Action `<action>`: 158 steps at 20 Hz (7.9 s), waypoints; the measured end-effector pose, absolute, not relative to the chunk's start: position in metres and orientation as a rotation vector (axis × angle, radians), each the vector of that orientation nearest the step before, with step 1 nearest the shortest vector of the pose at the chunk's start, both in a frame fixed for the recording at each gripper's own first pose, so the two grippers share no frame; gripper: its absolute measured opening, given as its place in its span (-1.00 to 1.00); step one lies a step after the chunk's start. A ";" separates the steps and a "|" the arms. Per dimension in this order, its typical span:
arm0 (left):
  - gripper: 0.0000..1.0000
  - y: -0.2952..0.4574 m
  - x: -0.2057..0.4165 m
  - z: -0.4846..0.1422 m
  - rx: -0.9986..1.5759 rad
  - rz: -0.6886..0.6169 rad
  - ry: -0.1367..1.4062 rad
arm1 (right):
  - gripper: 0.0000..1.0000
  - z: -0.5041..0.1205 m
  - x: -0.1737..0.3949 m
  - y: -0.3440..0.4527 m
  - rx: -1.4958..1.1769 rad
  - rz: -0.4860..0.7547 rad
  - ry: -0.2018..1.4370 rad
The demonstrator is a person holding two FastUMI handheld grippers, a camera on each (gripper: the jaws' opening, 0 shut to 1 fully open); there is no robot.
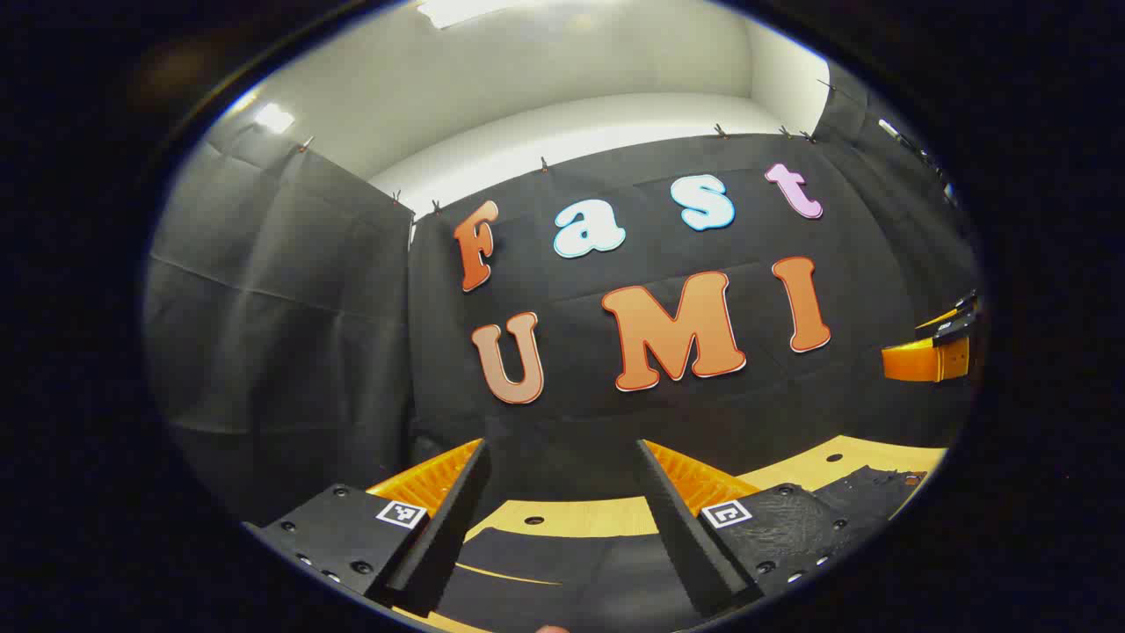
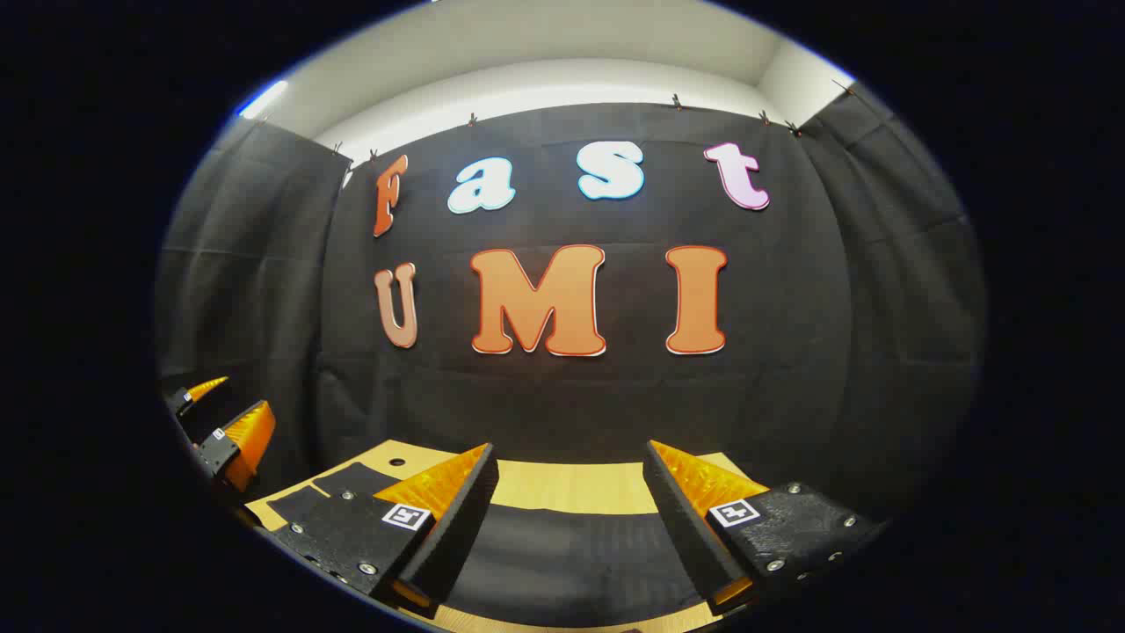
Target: Grasp the waist and the cuffs of the jeans and fold them to make the two legs overlap; first hold the waist and fold one-third of the jeans toward the cuffs, then hold the cuffs and fold the remaining one-third in the same direction to finish folding.
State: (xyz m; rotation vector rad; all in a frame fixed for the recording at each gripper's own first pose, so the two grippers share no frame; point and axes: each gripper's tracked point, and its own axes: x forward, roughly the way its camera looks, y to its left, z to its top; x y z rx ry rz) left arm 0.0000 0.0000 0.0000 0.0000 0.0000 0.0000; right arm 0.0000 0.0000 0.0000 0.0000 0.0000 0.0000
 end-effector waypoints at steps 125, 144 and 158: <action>-0.34 0.173 0.210 -0.427 -0.530 0.459 1.676 | -0.91 -0.304 0.122 -0.206 1.150 -0.567 0.963; -0.97 0.162 0.211 -0.365 -0.720 0.319 1.475 | -0.90 -0.298 0.113 -0.206 1.190 -0.535 0.965; -0.98 0.171 0.277 -0.373 -0.750 0.260 1.416 | -0.91 -0.265 0.186 -0.208 1.351 -0.442 0.882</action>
